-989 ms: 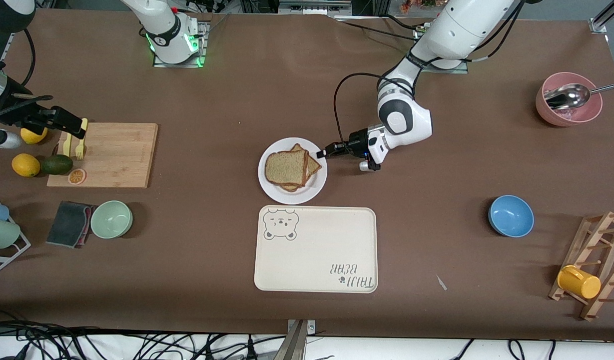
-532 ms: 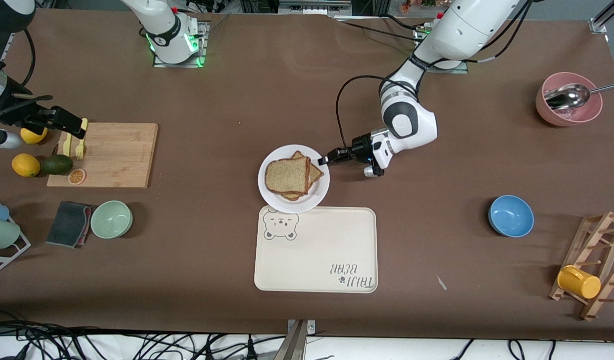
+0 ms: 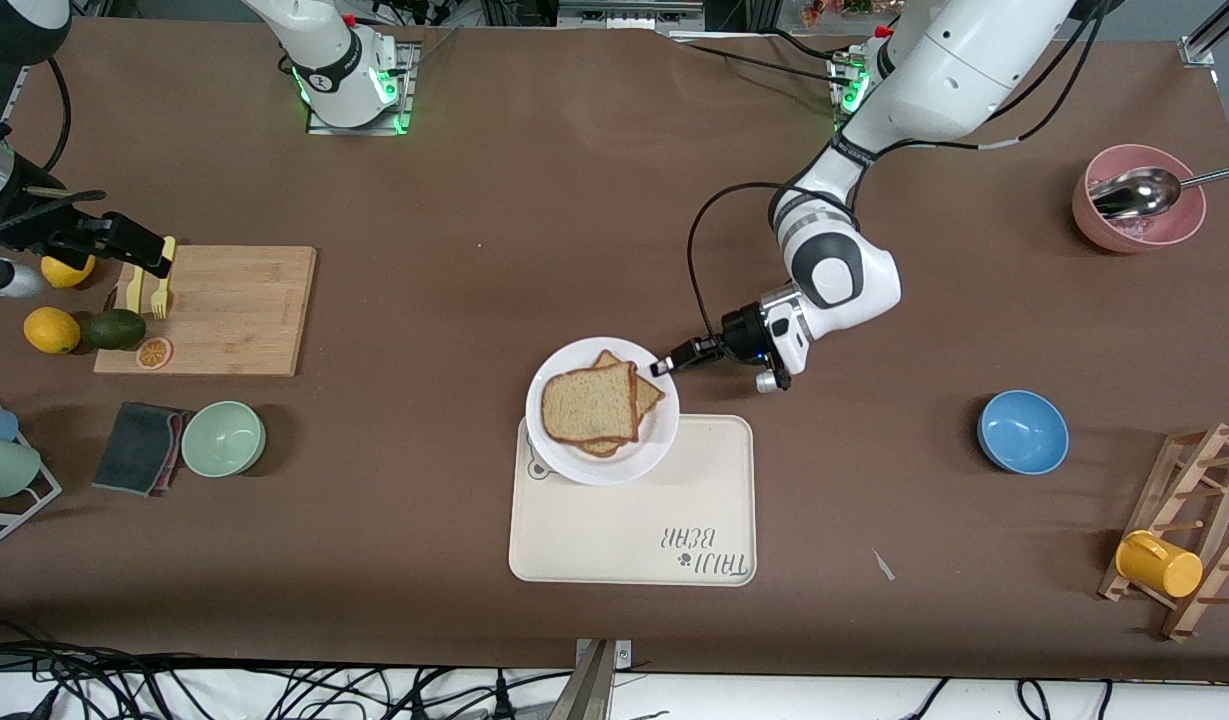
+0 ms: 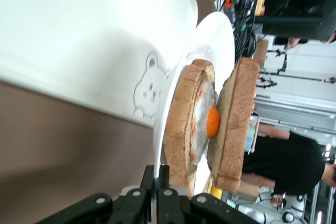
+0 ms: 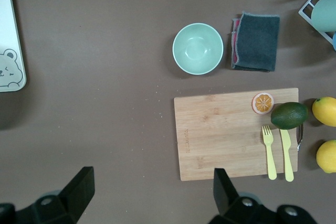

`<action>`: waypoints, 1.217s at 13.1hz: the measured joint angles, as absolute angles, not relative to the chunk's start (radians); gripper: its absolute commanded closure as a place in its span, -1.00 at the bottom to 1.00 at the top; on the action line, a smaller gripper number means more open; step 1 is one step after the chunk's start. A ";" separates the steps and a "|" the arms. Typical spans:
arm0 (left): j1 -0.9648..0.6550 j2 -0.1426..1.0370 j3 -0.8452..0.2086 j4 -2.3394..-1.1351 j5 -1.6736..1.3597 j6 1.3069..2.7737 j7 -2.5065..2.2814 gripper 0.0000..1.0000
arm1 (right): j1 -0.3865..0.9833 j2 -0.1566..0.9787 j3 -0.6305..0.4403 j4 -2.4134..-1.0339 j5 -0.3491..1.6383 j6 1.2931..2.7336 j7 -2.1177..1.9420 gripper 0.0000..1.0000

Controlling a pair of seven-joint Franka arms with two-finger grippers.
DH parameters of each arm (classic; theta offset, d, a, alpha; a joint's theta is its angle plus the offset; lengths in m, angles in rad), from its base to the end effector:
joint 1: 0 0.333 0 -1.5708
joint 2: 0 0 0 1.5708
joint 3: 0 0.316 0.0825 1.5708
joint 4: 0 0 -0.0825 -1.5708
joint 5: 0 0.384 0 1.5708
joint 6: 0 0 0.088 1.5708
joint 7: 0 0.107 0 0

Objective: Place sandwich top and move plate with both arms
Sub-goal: 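Slide the plate with the left gripper onto the cream bear tray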

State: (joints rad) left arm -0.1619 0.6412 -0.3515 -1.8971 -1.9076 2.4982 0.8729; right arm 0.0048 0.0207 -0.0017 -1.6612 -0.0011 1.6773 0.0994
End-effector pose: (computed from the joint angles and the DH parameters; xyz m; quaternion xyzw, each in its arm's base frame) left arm 0.5495 -0.2946 0.1732 0.8142 0.1922 0.0455 0.5460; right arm 0.5673 0.0017 0.5792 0.9988 -0.0481 -0.0023 0.0007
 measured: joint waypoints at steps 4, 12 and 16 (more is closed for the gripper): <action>-0.135 0.747 -0.341 -1.772 -1.896 2.527 0.876 1.00 | 0.005 0.021 -0.002 -1.661 -0.001 1.677 0.099 -1.00; -0.117 0.906 -0.295 -1.565 -1.865 2.553 0.881 1.00 | 0.005 0.021 -0.002 -1.661 -0.001 1.677 0.099 -1.00; -0.124 0.916 -0.292 -1.556 -1.865 2.554 0.886 0.72 | 0.005 0.021 -0.002 -1.661 -0.001 1.677 0.099 -1.00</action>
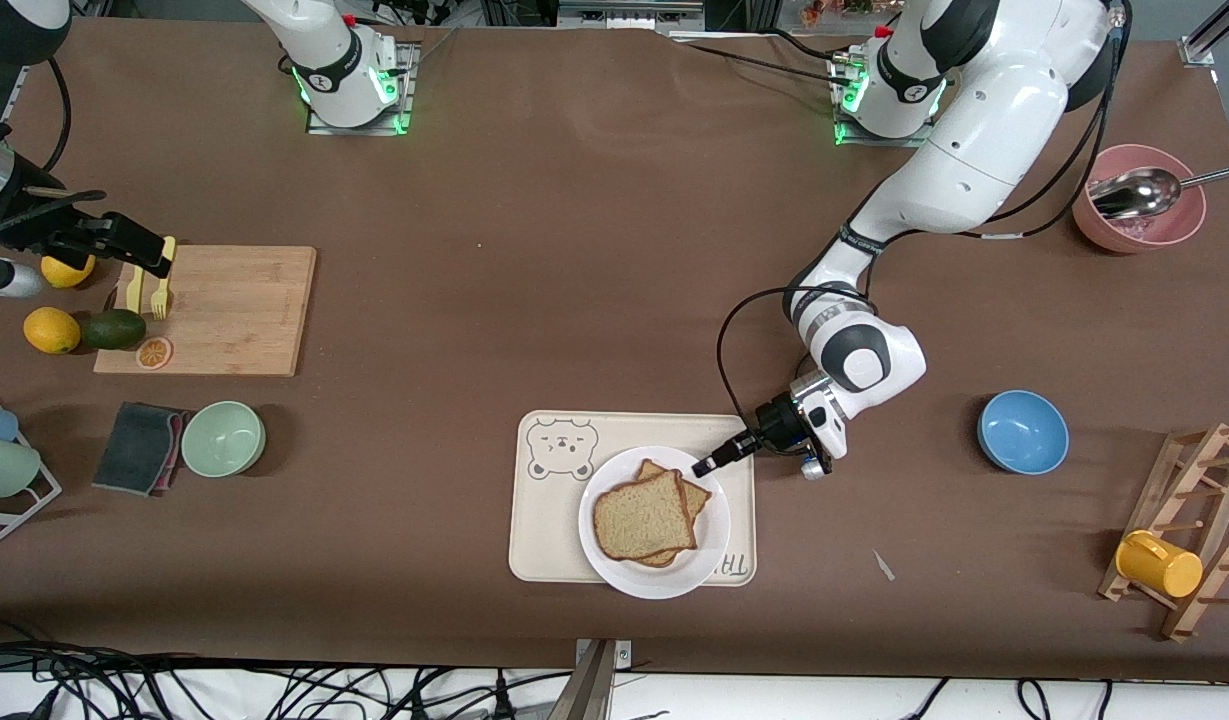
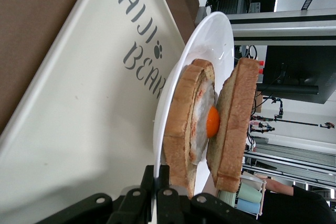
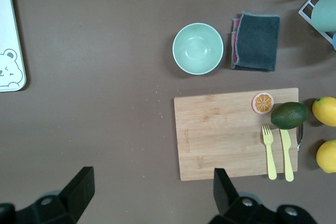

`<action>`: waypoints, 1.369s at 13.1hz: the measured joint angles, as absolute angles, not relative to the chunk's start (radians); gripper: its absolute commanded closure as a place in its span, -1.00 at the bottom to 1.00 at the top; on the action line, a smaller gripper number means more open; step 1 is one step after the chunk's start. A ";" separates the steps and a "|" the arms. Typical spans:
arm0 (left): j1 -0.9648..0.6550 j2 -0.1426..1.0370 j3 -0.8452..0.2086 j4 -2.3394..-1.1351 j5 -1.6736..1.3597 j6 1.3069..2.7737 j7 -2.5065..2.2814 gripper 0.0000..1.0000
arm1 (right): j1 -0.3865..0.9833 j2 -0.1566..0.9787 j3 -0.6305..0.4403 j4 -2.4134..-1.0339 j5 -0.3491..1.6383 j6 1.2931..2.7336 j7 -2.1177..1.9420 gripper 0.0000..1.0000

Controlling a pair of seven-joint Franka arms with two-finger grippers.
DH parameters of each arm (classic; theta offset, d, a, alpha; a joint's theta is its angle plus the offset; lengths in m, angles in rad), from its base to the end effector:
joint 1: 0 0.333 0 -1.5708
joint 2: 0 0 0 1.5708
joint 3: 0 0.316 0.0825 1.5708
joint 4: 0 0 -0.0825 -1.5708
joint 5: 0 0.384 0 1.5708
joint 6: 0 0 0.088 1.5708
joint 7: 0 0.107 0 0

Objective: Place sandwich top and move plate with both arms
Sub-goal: 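Slide the plate with the left gripper onto the cream bear tray, then open the left gripper and release the plate rim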

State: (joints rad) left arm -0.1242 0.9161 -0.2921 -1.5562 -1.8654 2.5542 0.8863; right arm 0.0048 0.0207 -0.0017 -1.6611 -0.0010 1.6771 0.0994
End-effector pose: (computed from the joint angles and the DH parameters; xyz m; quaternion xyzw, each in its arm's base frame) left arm 0.6479 -0.2430 0.1166 0.8050 0.2324 0.1140 0.5339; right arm 0.5673 0.0017 0.5793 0.9988 -0.0481 -0.0023 0.0006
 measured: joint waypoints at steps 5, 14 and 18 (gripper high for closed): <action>-0.125 0.916 -0.289 -1.542 -1.865 2.556 0.890 0.67 | 0.005 0.021 -0.002 -1.661 -0.001 1.677 0.099 -1.00; -0.068 0.898 -0.301 -1.578 -1.804 2.556 0.892 0.66 | 0.005 0.021 -0.002 -1.661 -0.001 1.677 0.099 -1.00; -0.040 0.822 -0.310 -1.676 -1.768 2.554 0.892 0.63 | 0.005 0.021 -0.002 -1.661 -0.001 1.677 0.099 -1.00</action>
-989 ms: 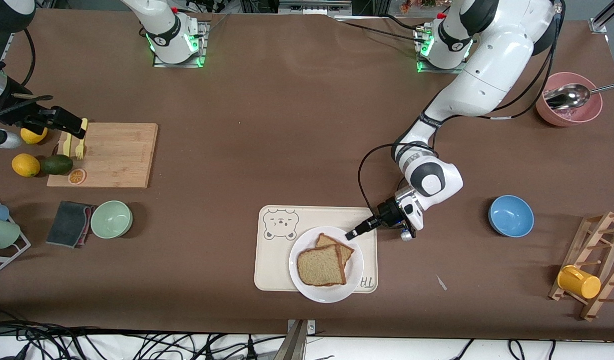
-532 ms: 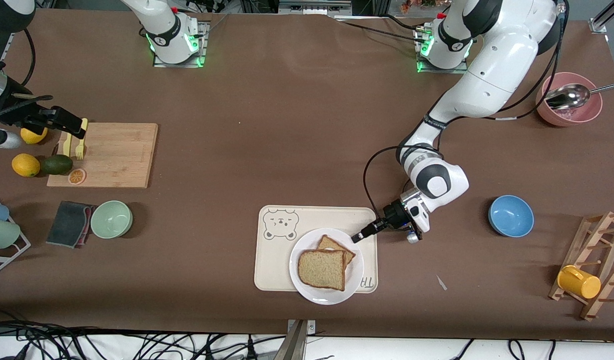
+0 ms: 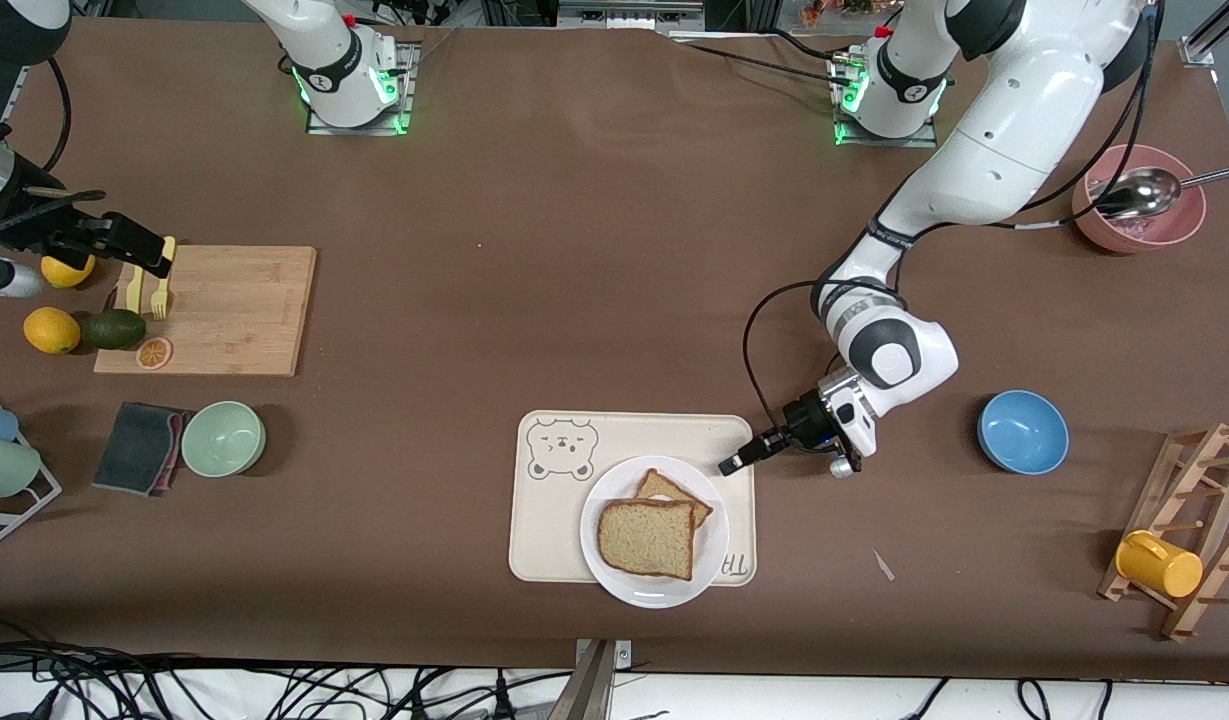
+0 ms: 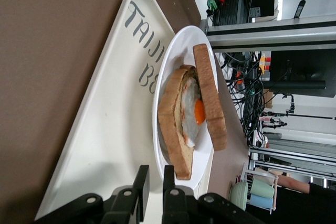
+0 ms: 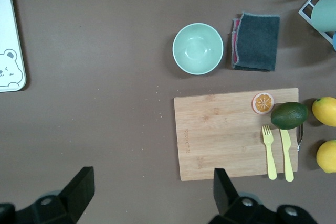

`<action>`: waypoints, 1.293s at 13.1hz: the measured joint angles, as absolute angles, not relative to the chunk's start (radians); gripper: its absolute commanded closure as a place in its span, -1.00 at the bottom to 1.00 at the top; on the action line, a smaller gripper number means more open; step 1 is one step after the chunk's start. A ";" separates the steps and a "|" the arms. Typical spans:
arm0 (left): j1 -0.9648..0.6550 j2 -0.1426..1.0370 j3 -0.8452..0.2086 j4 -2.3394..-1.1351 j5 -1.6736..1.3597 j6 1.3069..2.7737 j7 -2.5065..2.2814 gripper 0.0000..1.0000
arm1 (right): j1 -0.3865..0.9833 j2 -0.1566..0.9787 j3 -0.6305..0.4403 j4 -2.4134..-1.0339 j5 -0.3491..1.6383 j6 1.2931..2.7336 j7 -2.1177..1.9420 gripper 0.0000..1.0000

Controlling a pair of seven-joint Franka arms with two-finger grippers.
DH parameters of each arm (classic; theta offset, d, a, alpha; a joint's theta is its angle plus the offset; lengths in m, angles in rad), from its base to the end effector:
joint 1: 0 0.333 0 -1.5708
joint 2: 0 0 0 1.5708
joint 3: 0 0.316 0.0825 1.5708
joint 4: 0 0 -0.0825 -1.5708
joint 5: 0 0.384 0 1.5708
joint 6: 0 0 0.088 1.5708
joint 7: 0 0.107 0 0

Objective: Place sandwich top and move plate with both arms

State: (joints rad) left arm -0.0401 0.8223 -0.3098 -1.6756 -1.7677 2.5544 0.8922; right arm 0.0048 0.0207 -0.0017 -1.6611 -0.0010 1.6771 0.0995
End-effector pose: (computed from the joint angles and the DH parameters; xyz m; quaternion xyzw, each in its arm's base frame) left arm 0.6403 -0.1987 0.1363 0.8250 0.2109 0.1211 0.5101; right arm 0.5673 0.0017 0.5793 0.9988 -0.0481 -0.0023 0.0006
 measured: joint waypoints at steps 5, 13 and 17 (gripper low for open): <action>-0.010 0.703 -0.320 -1.804 -1.766 2.554 0.893 0.34 | 0.005 0.021 -0.002 -1.661 -0.001 1.677 0.099 -1.00; 0.064 0.474 -0.321 -2.025 -1.569 2.555 0.887 -0.01 | 0.005 0.021 -0.002 -1.661 -0.001 1.677 0.099 -1.00; 0.102 0.409 -0.305 -2.097 -1.316 2.491 0.826 -0.01 | 0.005 0.021 -0.002 -1.661 -0.001 1.677 0.099 -1.00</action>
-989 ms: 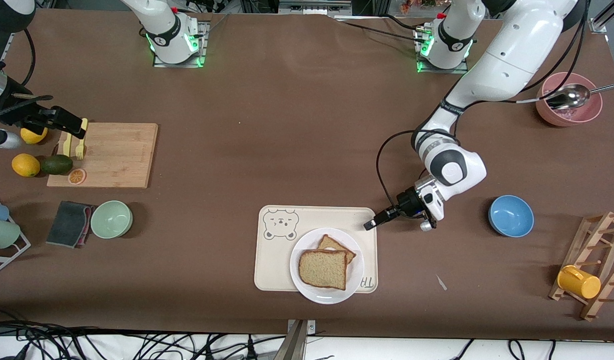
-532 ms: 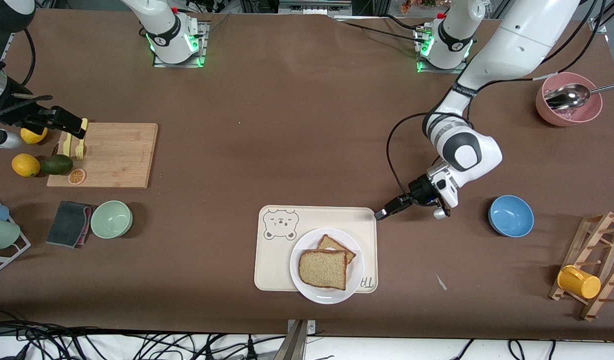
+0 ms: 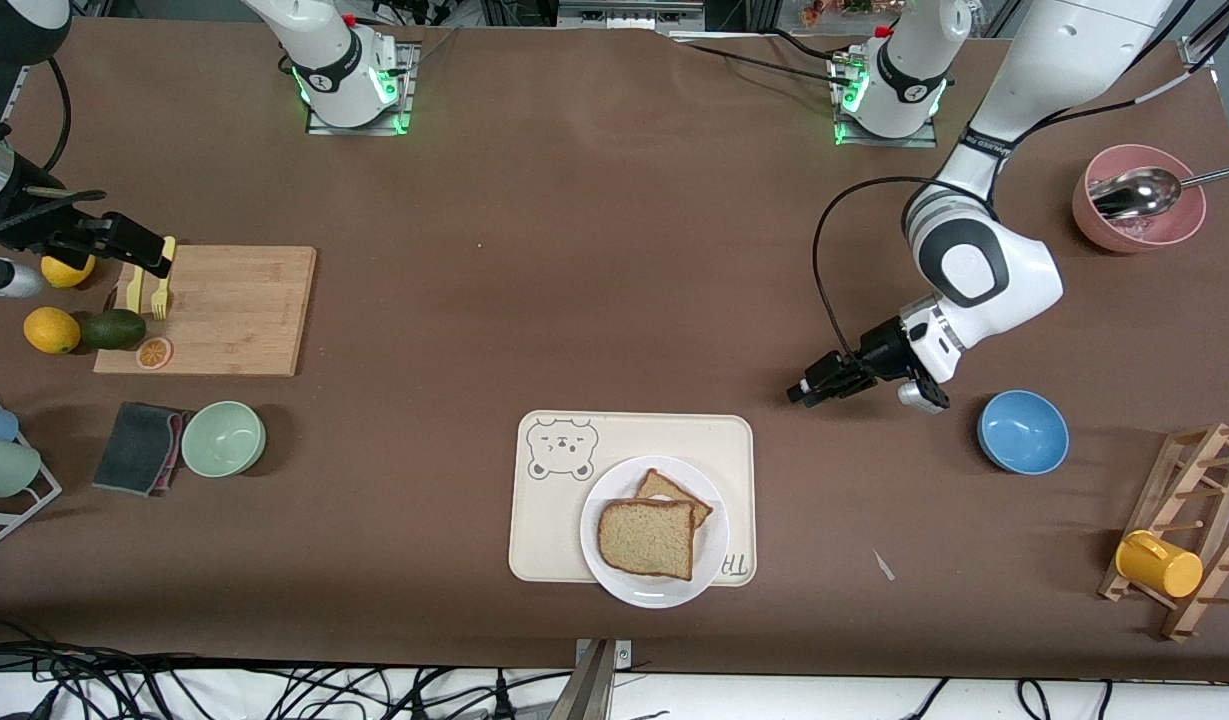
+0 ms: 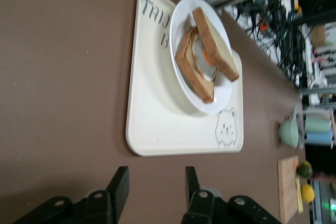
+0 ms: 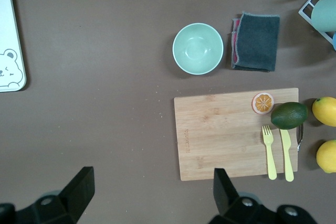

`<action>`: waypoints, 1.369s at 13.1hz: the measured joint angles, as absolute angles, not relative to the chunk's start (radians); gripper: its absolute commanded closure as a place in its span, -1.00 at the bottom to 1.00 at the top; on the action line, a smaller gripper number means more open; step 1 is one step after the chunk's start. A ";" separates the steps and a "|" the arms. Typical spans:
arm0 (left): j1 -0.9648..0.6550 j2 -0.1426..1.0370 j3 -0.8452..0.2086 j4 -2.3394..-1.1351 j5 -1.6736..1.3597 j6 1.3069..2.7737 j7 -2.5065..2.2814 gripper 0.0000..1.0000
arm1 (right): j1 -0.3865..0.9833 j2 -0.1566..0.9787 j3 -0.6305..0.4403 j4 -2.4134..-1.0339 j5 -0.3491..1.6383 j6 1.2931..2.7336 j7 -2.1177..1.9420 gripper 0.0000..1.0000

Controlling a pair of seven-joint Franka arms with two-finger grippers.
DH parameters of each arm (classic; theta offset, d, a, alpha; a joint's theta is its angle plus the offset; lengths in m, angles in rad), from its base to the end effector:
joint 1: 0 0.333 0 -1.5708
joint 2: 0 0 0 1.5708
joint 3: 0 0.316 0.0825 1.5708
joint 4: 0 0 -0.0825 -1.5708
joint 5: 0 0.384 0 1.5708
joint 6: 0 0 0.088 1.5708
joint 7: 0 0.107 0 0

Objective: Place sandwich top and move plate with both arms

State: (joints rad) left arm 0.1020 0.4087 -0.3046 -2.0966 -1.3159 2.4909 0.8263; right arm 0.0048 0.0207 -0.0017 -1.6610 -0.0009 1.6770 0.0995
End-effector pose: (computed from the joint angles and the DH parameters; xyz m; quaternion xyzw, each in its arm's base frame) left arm 0.5704 -0.1106 0.2297 0.9065 0.0555 0.1063 0.4048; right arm 0.5673 0.0017 0.5793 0.9988 -0.0481 -0.0023 0.0006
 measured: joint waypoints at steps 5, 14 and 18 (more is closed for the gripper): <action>0.128 0.343 -0.201 -2.095 -0.912 2.249 0.595 -0.06 | 0.005 0.021 -0.002 -1.661 -0.001 1.677 0.100 -1.00; 0.144 0.212 -0.108 -2.082 -0.347 2.087 0.221 -1.00 | 0.005 0.021 -0.002 -1.661 -0.001 1.677 0.100 -1.00; 0.180 0.136 -0.093 -2.015 -0.195 1.969 0.050 -1.00 | 0.005 0.021 -0.002 -1.661 -0.001 1.677 0.100 -1.00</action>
